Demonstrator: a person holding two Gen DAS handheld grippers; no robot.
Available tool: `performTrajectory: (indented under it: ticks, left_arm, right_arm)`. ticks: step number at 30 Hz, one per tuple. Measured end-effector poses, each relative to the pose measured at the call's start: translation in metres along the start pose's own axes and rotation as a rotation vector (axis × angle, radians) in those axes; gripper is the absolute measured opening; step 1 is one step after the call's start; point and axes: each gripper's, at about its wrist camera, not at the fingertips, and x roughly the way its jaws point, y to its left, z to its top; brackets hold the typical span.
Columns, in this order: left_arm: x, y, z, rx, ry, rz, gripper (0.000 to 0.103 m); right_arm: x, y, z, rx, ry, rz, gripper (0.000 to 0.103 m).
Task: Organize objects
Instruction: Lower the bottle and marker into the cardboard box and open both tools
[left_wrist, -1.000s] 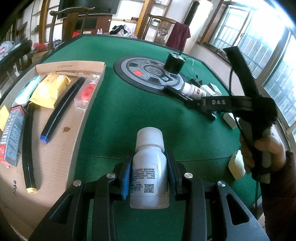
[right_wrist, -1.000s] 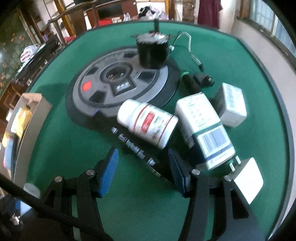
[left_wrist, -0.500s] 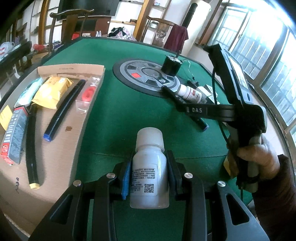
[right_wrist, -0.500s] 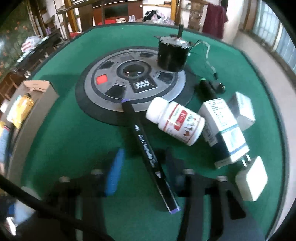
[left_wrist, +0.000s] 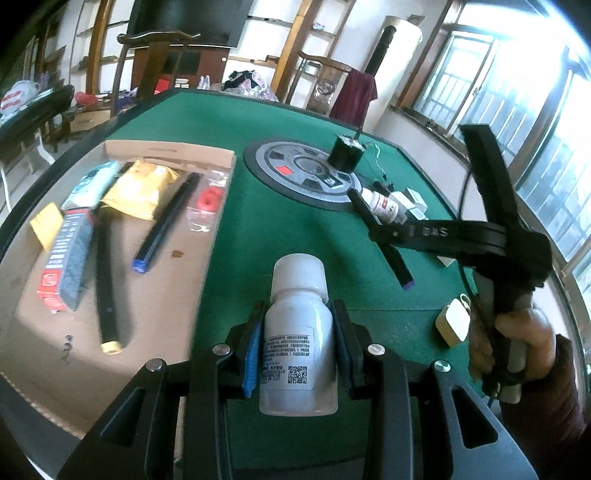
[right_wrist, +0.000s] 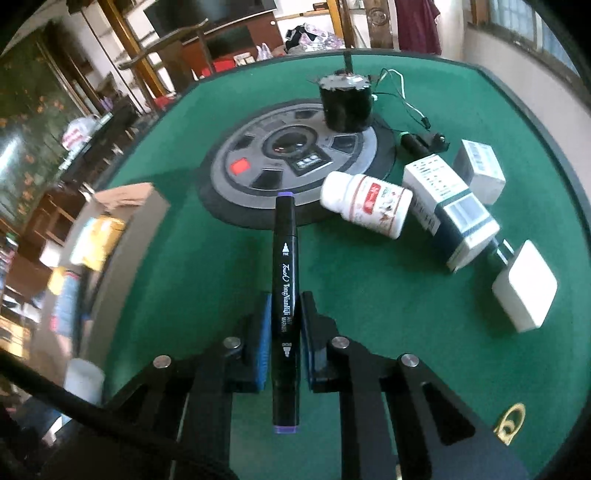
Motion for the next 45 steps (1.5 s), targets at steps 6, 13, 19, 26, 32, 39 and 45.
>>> performTrajectory:
  ticks: [6,13,19,26,32,39,45]
  left_arm:
    - [-0.026,0.027,0.003,-0.032,-0.048,0.035,0.029]
    - [-0.043,0.075,0.011,-0.090,-0.090,0.134,0.029]
    - [-0.036,0.113,0.017,-0.141,-0.081,0.197,0.029]
    - [-0.007,0.123,0.026,-0.103,-0.034,0.228,0.029]
    - [-0.002,0.123,0.026,-0.057,-0.029,0.255,0.029]
    - [0.015,0.118,0.043,-0.044,-0.007,0.204,0.029]
    - [0.036,0.127,0.044,-0.119,0.061,0.083,0.029]
  right_arm:
    - [-0.021,0.028,-0.008,-0.011,-0.027,0.070,0.012]
    - [-0.022,0.063,-0.007,0.006,-0.020,0.183,0.012]
    - [-0.009,0.093,-0.009,0.029,0.029,0.293,0.012]
    - [0.015,0.130,-0.015,0.026,0.091,0.358,0.013]
    - [0.038,0.159,-0.019,0.014,0.136,0.362,0.013]
    - [0.061,0.182,-0.017,0.005,0.156,0.317,0.014]
    - [0.065,0.168,-0.010,0.049,0.125,0.260,0.014]
